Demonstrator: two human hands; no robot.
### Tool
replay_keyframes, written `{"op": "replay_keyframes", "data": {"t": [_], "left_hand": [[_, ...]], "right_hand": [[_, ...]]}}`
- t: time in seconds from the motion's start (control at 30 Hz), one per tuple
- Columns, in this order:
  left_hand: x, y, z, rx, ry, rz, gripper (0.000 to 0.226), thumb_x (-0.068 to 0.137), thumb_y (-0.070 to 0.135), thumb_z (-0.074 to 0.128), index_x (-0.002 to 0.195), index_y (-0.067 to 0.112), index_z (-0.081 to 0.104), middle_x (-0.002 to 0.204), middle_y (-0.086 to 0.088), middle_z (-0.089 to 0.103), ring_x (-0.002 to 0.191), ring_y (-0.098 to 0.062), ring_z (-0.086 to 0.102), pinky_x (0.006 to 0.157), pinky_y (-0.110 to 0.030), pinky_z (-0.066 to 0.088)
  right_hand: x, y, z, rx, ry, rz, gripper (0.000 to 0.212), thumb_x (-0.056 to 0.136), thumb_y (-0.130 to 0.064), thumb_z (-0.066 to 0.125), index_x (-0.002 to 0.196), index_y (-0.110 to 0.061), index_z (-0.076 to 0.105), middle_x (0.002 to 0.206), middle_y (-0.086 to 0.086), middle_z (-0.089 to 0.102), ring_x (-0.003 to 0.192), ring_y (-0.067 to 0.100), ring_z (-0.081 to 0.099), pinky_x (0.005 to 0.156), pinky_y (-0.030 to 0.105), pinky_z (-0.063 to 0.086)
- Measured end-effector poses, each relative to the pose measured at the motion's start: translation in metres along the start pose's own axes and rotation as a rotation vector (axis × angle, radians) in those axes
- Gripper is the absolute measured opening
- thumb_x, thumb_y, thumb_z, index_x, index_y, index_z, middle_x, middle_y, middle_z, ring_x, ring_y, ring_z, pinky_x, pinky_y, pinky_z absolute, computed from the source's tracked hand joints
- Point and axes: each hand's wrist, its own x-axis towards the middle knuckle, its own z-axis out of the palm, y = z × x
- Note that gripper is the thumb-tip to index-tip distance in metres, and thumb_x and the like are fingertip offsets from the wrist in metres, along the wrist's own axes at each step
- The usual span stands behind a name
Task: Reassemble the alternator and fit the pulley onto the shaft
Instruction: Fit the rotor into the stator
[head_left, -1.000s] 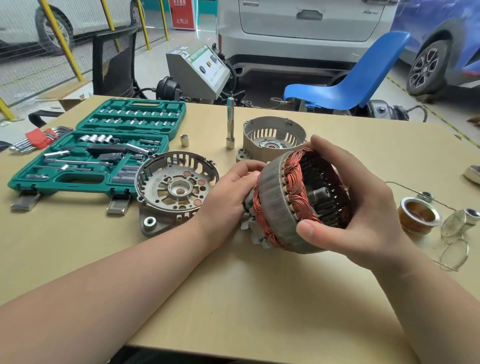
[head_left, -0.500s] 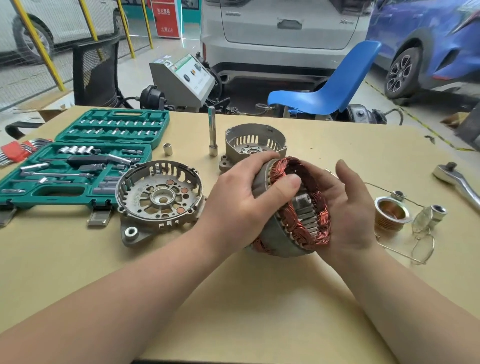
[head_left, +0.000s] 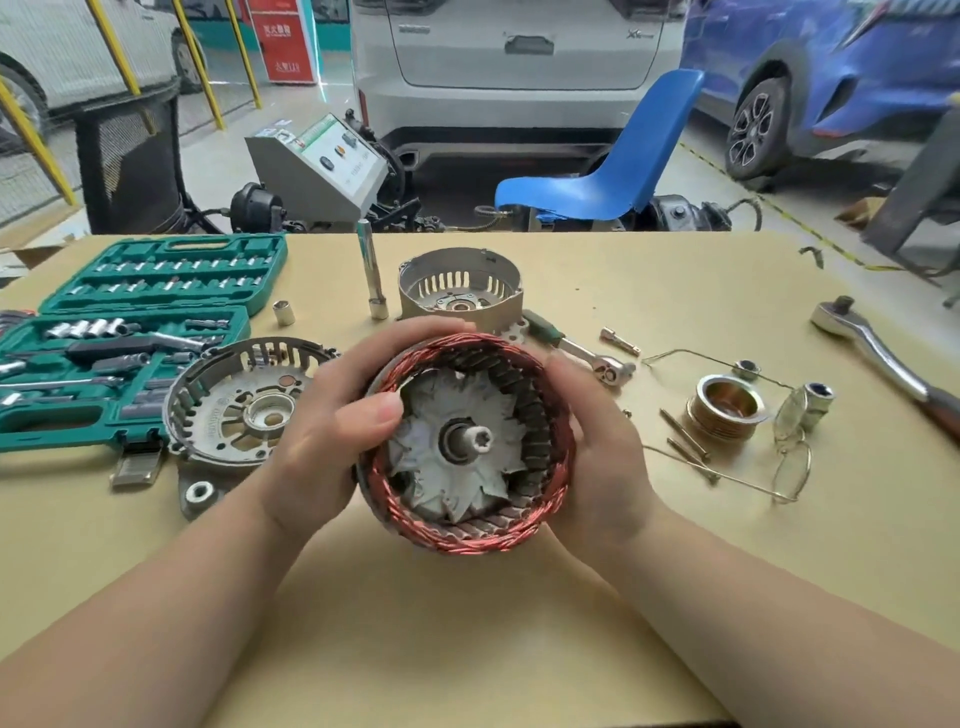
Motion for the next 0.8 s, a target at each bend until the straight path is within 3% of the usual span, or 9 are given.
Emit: {"op": "replay_keyframes", "data": {"t": [0.13, 0.3, 0.4, 0.63, 0.8], "left_hand": [[-0.011, -0.001, -0.006, -0.079, 0.027, -0.009, 0.068, 0.084, 0.02, 0.041, 0.145, -0.007, 0.053, 0.14, -0.033, 0.062, 0.134, -0.053, 0.057, 0.108, -0.067, 0.049], [-0.012, 0.0, 0.006, -0.15, 0.074, -0.032, 0.078, 0.093, 0.038, 0.068, 0.144, -0.016, 0.047, 0.137, -0.039, 0.059, 0.131, -0.057, 0.056, 0.108, -0.069, 0.047], [-0.012, -0.002, 0.005, -0.164, 0.112, -0.027, 0.066, 0.093, 0.025, 0.051, 0.144, -0.016, 0.048, 0.137, -0.041, 0.058, 0.131, -0.059, 0.055, 0.109, -0.076, 0.043], [-0.011, -0.004, 0.002, -0.149, 0.143, 0.014, 0.059, 0.095, 0.02, 0.044, 0.144, -0.01, 0.054, 0.139, -0.034, 0.062, 0.133, -0.053, 0.057, 0.11, -0.063, 0.048], [0.009, 0.002, -0.002, -0.121, 0.258, -0.003, 0.046, 0.103, 0.025, 0.041, 0.134, 0.007, 0.07, 0.133, -0.021, 0.071, 0.13, -0.04, 0.064, 0.104, -0.046, 0.056]], "right_hand": [[-0.005, 0.002, 0.004, -0.262, 0.051, -0.122, 0.05, 0.1, -0.041, 0.053, 0.133, -0.006, 0.065, 0.129, 0.021, 0.069, 0.125, 0.039, 0.064, 0.109, 0.067, 0.046], [-0.006, 0.002, 0.006, -0.279, 0.06, -0.143, 0.04, 0.103, -0.03, 0.052, 0.132, -0.006, 0.066, 0.126, 0.02, 0.071, 0.121, 0.039, 0.067, 0.108, 0.065, 0.049], [-0.007, 0.002, 0.004, -0.261, 0.018, -0.124, 0.039, 0.101, -0.03, 0.054, 0.133, -0.01, 0.065, 0.129, 0.017, 0.071, 0.123, 0.035, 0.067, 0.108, 0.062, 0.05], [-0.008, 0.009, 0.005, -0.198, 0.004, -0.187, 0.038, 0.104, -0.024, 0.051, 0.136, -0.006, 0.063, 0.13, 0.019, 0.07, 0.124, 0.037, 0.066, 0.107, 0.054, 0.054], [0.024, -0.011, 0.015, -0.228, 0.087, -0.092, 0.046, 0.094, -0.032, 0.057, 0.128, -0.005, 0.07, 0.128, 0.023, 0.071, 0.124, 0.042, 0.066, 0.111, 0.064, 0.047]]}}
